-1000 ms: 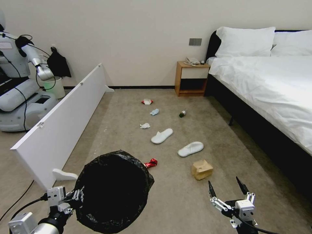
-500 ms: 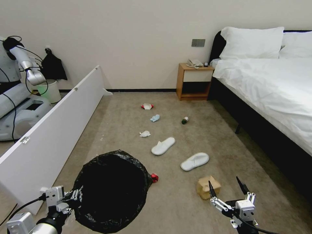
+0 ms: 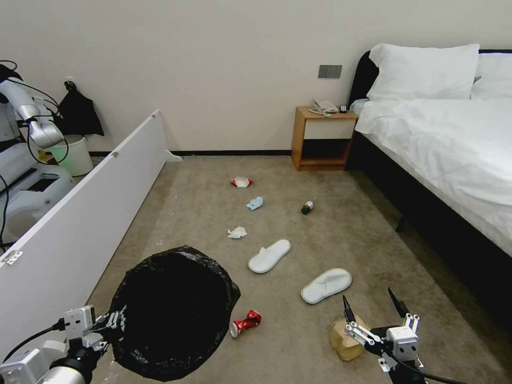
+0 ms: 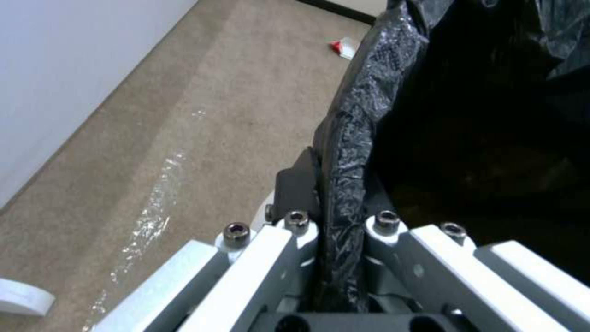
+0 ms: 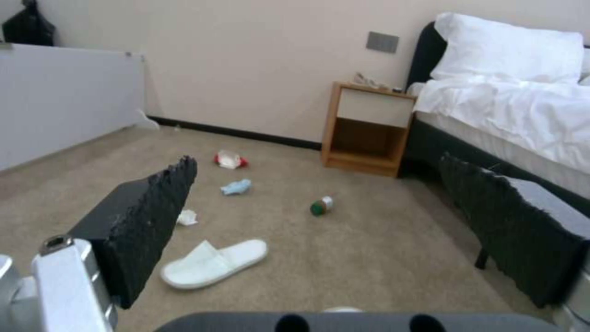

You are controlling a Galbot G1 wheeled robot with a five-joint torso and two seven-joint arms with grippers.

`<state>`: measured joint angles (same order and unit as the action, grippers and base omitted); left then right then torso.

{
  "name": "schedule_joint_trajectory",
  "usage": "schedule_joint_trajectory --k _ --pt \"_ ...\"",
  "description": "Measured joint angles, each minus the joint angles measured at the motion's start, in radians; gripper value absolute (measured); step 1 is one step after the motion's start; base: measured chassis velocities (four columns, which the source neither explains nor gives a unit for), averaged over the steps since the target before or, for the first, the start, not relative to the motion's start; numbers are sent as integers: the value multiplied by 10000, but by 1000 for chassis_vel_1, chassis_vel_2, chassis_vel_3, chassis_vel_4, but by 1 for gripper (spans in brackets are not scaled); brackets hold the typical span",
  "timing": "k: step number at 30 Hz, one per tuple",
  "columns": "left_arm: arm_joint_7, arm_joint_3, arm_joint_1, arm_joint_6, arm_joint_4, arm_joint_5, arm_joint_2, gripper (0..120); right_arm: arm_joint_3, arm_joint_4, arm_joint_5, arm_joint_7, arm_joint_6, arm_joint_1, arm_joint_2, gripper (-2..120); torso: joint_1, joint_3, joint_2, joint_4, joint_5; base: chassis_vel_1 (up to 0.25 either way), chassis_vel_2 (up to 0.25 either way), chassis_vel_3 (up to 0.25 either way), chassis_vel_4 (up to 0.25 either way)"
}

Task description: Pick up the trash bin, then pick up the garbage from the floor and place it into the trash bin.

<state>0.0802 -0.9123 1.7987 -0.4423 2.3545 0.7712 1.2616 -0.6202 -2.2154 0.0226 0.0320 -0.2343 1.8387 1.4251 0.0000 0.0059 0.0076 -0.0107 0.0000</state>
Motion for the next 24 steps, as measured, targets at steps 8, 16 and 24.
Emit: schedule_joint_trajectory --k 8,16,24 --pt "-3 -100 -26 16 -82 61 27 3 -157 279 35 -116 292 -107 -162 100 0 -1 1 0 0 0 0 0 0" --pt "-3 -281 4 22 -77 203 47 3 -425 452 -300 -33 1197 -164 -514 100 -1 -1 0 0 0 0 0 0 0" --pt "-8 -289 75 44 6 222 108 3 -585 539 -485 189 1985 -456 -779 100 0 -1 0 0 0 0 0 0 0"
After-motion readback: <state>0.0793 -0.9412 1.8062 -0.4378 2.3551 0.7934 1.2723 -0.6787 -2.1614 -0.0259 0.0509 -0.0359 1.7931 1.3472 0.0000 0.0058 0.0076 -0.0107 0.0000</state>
